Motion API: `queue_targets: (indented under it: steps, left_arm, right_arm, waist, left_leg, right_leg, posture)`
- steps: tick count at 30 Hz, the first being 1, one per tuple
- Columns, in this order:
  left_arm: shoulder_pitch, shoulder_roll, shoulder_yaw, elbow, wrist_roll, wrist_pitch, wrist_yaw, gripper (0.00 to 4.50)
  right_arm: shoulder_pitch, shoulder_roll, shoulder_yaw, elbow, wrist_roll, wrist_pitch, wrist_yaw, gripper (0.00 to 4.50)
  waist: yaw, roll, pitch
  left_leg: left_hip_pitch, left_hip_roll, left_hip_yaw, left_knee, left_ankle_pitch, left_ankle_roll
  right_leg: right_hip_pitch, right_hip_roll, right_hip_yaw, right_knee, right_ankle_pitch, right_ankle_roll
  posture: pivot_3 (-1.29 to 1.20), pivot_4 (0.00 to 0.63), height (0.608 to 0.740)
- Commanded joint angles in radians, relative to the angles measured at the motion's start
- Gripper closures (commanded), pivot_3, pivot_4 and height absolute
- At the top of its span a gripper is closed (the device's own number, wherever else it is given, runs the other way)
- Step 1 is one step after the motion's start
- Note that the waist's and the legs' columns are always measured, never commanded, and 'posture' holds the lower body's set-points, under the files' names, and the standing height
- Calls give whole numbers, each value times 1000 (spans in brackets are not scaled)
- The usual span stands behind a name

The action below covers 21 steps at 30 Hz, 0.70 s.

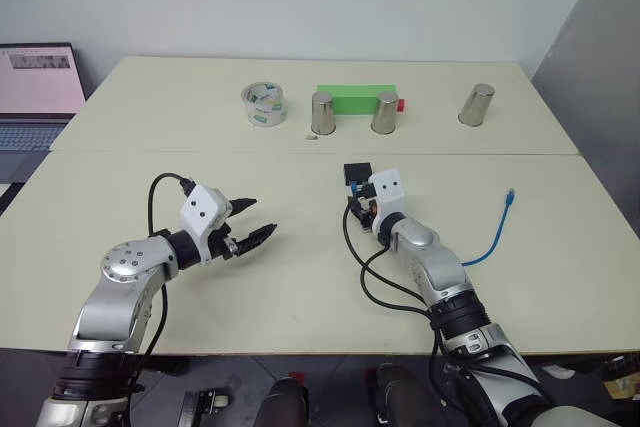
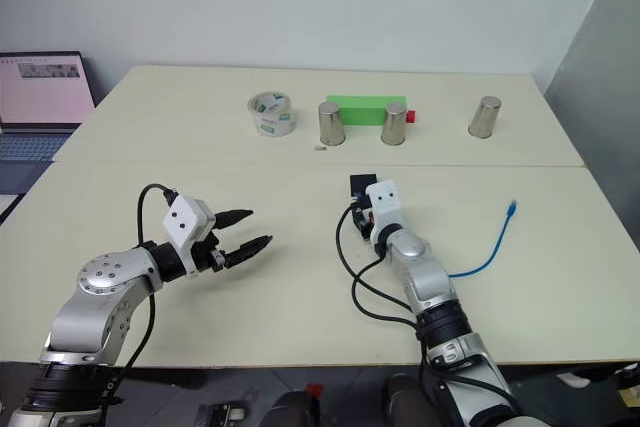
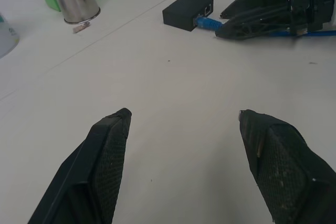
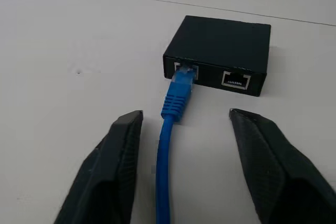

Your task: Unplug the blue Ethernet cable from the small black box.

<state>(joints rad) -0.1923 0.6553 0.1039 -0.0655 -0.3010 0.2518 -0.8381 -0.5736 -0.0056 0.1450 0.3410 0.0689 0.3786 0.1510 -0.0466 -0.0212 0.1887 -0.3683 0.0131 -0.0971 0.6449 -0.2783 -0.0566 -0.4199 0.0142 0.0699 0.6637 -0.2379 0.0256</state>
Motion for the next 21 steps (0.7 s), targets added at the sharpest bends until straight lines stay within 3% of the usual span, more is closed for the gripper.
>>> queue_targets:
  steps: [1,8,10,14,21]
  left_arm:
    - [-13,-5,17,-20,-12,-8,9,989]
    - [-43,-25,22,1,-43,60,24,989]
    - [-53,-34,33,8,-73,92,15,989]
    - [-94,-43,84,18,-247,264,-45,989]
    - [-147,15,113,-2,-516,580,-183,989]
  right_arm:
    - [-12,2,-13,-9,-16,6,-13,2739]
    - [15,-95,54,-76,-71,-46,101,4406]
    - [37,-159,99,-119,-96,-96,184,4474]
    - [67,-407,224,-201,-216,-435,397,4497]
    - [-35,-630,284,-58,-426,-1092,364,4500]
  waist:
    - [-2,0,0]
    - [-3,0,0]
    - [-3,0,0]
    - [-6,0,0]
    - [-30,0,0]
  left_leg:
    - [0,0,0,0,0,0]
    - [0,0,0,0,0,0]
    - [0,-1,0,0,0,0]
    - [-1,-1,0,0,0,0]
    - [1,0,1,0,0,0]
  right_leg:
    - [0,0,0,0,0,0]
    - [0,0,0,0,0,1]
    - [0,0,0,0,0,1]
    - [0,0,0,-1,-3,5]
    - [1,0,0,1,-3,5]
  posture:
    - [0,150,740]
    - [0,150,740]
    - [0,150,740]
    - [0,150,740]
    - [0,150,740]
